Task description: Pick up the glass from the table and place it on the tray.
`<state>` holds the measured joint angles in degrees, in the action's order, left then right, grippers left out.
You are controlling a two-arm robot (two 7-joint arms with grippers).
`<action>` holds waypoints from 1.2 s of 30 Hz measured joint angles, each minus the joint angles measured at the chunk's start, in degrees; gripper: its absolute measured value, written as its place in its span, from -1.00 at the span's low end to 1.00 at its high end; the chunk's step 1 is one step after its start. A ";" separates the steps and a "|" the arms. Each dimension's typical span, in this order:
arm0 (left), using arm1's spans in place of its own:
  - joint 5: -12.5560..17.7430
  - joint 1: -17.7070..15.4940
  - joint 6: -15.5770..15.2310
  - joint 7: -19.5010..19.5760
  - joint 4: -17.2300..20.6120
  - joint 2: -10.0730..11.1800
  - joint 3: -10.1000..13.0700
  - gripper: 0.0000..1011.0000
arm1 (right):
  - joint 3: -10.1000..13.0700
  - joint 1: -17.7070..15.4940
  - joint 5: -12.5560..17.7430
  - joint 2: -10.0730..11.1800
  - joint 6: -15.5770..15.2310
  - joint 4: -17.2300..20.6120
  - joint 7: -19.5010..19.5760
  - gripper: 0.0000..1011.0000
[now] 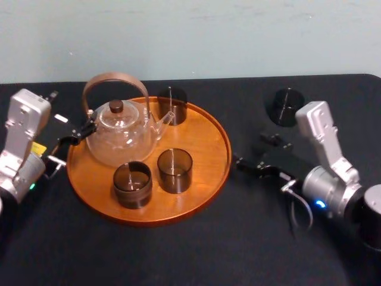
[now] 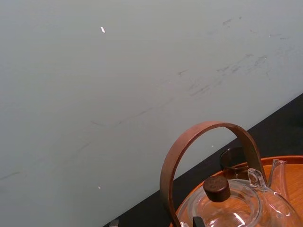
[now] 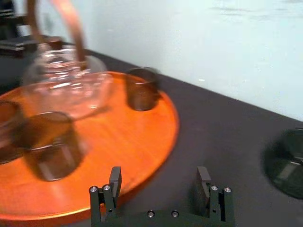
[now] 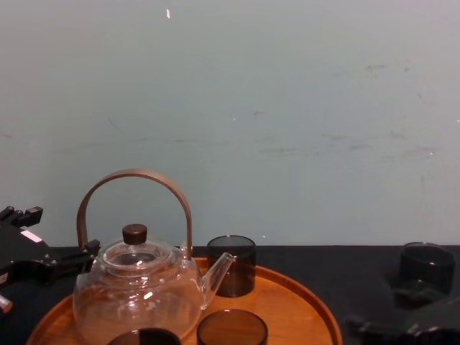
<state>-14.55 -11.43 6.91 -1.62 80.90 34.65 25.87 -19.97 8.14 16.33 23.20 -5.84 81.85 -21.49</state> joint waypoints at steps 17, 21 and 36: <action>0.00 0.00 0.00 0.00 0.00 0.00 0.00 1.00 | 5.68 1.53 1.62 -0.09 -0.51 -3.89 2.18 0.98; 0.00 0.00 0.00 0.00 0.00 0.00 0.00 1.00 | 6.14 1.88 1.61 -0.23 -0.76 -4.54 2.42 0.98; 0.00 0.00 0.00 0.00 0.00 0.00 -0.01 1.00 | 8.72 5.25 1.56 -0.81 -1.22 -10.22 3.32 0.98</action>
<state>-14.55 -11.43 6.91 -1.62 80.90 34.65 25.86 -11.25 13.39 17.89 22.38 -7.06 71.62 -18.17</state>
